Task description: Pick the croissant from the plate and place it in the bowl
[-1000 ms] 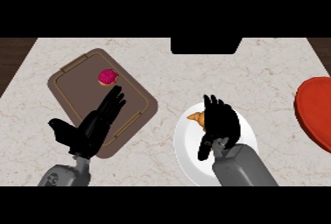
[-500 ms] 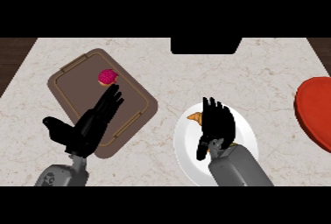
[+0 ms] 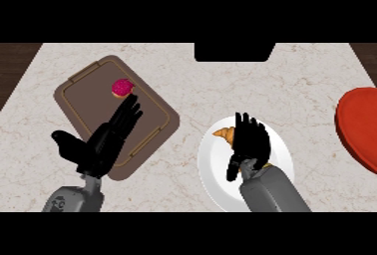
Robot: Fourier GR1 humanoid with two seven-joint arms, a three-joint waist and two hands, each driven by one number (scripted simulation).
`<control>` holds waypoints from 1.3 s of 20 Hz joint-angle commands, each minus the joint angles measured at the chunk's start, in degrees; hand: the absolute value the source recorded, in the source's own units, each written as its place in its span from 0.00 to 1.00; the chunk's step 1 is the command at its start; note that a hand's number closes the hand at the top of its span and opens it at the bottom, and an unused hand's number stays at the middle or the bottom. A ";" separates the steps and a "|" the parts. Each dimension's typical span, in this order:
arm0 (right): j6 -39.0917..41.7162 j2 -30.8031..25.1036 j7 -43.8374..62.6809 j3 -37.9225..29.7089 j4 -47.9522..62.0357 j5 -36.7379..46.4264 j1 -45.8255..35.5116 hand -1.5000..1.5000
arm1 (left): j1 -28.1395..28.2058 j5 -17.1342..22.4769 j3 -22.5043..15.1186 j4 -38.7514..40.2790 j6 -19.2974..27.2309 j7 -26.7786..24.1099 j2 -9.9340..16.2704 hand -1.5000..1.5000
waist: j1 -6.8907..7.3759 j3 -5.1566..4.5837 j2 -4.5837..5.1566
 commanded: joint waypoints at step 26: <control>-9.43 0.61 -6.01 3.92 7.86 8.90 -2.05 1.00 | 1.57 -5.86 0.90 -2.72 -0.62 2.02 -5.35 0.50 | 0.01 0.00 -0.09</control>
